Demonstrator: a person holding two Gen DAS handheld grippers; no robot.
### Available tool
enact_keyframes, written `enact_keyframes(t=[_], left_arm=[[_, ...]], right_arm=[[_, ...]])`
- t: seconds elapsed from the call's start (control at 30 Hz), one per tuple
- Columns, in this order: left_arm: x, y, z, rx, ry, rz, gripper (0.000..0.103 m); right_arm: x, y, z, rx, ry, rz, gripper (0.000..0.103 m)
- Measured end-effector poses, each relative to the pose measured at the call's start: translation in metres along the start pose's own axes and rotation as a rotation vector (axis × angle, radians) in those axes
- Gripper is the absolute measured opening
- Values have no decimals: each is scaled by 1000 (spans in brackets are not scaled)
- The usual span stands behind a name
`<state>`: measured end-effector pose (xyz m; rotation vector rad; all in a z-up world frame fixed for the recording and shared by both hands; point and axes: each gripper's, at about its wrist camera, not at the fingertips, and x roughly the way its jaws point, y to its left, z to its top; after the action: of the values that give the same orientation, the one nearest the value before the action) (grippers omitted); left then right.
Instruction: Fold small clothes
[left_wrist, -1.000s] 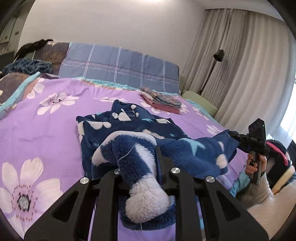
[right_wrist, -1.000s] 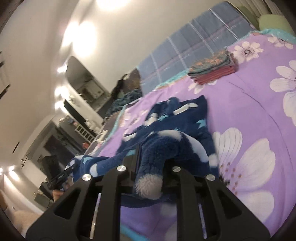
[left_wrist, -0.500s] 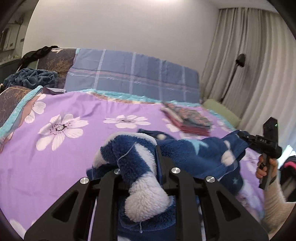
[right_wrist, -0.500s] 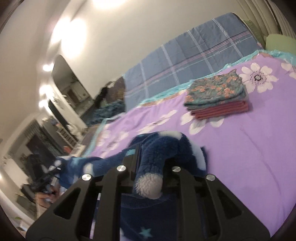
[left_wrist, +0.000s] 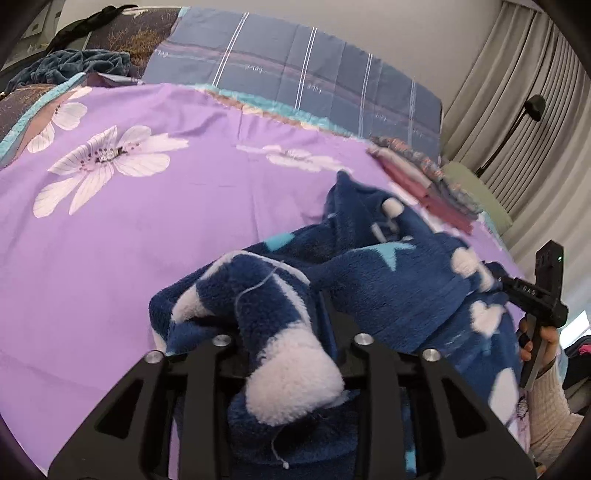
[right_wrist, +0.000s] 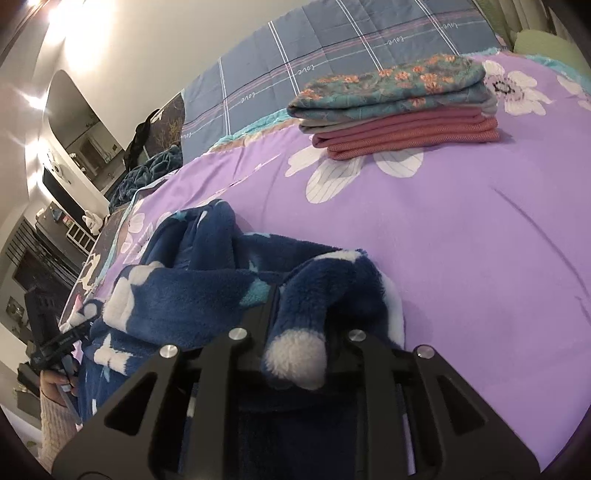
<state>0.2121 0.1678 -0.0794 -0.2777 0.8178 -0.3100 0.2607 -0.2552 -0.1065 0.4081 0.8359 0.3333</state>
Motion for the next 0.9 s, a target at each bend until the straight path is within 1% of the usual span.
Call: enact_keyframes(t=[0.03,0.07,0.1,0.13,0.17,0.2,0.27,0.3,0.37,0.4,0.43,0.5,0.53,0.57,0.6,0.67,0.7,0.73,0.77,0.8,0.83,0.87,0.9], left_arm=[[-10,-1,-3,-12,-14,-21,50],[-19,-4,-5,-18,-25,-36,62],[-23,-7,-7,-15,-34,-34,67],[-34,-11,-10,5,-47,-22,68],[-46,-15,-14,32,-59,-5,71],[-54,-16,-16,45,-67,7,74],[-76,-18,-24,63,-93,51,77],[-85,-17,-27,73,-106,72,78],[-88,-16,-30,102,-103,124,84],[-84,-14,-31,123,-82,152,84],[-74,-13,-33,154,-37,198,84],[-49,-11,-33,230,37,284,84],[-42,-12,-33,266,53,311,84],[-32,-12,-29,307,60,325,85],[-26,-12,-22,329,52,320,85],[-18,-11,-5,341,33,293,85],[-15,-11,2,344,23,276,85],[-9,-10,13,347,11,248,85],[-3,-8,24,333,4,217,82],[2,-3,34,291,5,164,41],[6,2,40,243,19,113,14],[12,14,49,144,33,97,15],[15,20,52,88,27,97,15]], right_arm=[[-5,2,1,-9,-2,-1,28],[-12,5,1,-19,-3,3,43],[-22,7,0,-32,-5,14,58],[-30,10,1,-47,-13,20,62],[-43,14,-1,-91,-32,19,62],[-51,15,-1,-123,-41,9,65],[-69,21,-8,-242,-73,-48,70],[-74,22,-11,-287,-80,-77,70],[-73,22,-17,-360,-60,-147,70],[-68,21,-20,-387,-42,-187,70],[-63,21,-21,-404,-25,-210,70],[-53,20,-21,-429,-1,-212,70],[-46,21,-18,-448,13,-203,70],[-39,23,-15,-468,24,-201,70],[-34,23,-11,-484,28,-206,71],[-22,22,2,-495,33,-201,72],[-17,21,9,-486,39,-179,72],[-11,18,20,-458,44,-134,72],[-7,18,25,-437,46,-108,64],[-4,16,33,-402,51,-71,27],[1,10,42,-340,65,-30,14],[5,5,49,-278,77,-9,15],[8,-3,55,-201,78,19,15]])
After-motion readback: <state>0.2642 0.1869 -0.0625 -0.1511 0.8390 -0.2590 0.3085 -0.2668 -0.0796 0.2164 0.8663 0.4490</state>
